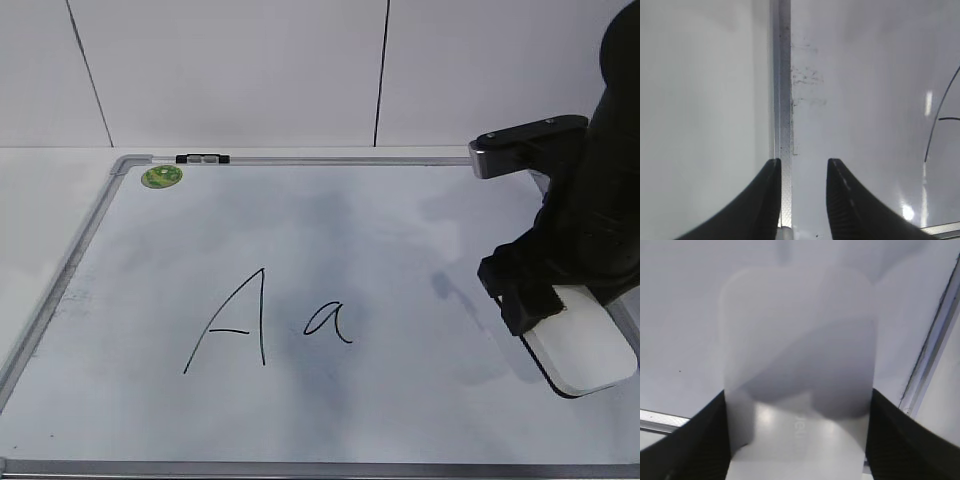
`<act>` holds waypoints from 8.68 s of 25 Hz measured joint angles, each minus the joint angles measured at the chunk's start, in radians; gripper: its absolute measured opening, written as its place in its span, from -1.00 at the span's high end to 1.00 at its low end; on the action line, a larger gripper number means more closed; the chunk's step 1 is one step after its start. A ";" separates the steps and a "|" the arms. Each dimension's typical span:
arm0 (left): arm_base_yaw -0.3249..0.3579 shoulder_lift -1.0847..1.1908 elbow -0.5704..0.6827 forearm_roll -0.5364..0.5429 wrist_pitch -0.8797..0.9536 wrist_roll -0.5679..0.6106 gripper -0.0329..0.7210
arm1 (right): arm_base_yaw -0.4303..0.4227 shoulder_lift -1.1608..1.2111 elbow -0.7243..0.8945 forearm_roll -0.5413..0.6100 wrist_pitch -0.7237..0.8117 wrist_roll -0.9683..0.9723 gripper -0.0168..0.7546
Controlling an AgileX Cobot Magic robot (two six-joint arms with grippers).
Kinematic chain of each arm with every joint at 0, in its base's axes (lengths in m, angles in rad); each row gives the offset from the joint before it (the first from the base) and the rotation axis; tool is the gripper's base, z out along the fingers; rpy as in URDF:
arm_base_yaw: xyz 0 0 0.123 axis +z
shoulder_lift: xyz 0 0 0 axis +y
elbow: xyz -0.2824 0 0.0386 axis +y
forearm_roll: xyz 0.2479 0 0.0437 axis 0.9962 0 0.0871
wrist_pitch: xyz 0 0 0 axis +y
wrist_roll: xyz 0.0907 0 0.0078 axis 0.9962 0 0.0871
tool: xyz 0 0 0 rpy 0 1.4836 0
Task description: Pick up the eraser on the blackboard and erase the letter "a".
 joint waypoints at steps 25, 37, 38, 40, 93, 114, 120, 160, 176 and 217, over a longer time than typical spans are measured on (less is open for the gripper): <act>-0.020 0.403 -0.137 0.033 -0.070 0.023 0.29 | 0.000 0.000 0.000 0.006 -0.002 -0.018 -0.42; -0.020 0.454 -0.146 0.033 -0.064 0.023 0.29 | 0.000 0.000 0.000 0.007 -0.005 -0.023 -0.42; -0.020 0.457 -0.146 0.033 -0.063 0.023 0.29 | 0.000 0.000 0.000 0.007 -0.005 -0.023 -0.42; -0.020 0.457 -0.147 0.031 -0.062 0.023 0.30 | 0.000 0.000 0.000 0.007 -0.005 -0.025 -0.42; -0.020 0.457 -0.151 -0.008 -0.065 0.033 0.86 | 0.098 0.603 -0.579 0.085 0.102 -0.152 -0.42; -0.020 0.457 -0.151 -0.010 -0.072 0.033 0.86 | 0.183 0.621 -0.600 0.063 0.106 -0.153 -0.42; -0.020 0.457 -0.151 -0.010 -0.072 0.034 0.86 | 0.233 0.623 -0.600 0.069 0.106 -0.153 -0.42; -0.020 0.459 -0.151 -0.024 -0.080 0.034 0.86 | 0.169 0.562 -0.596 -0.078 0.102 -0.035 -0.41; -0.020 0.459 -0.151 -0.024 -0.080 0.034 0.86 | 0.081 0.305 -0.596 -0.314 0.091 0.212 -0.41; -0.020 0.459 -0.151 -0.024 -0.080 0.034 0.86 | -0.386 0.466 -0.458 0.053 0.106 -0.085 -0.41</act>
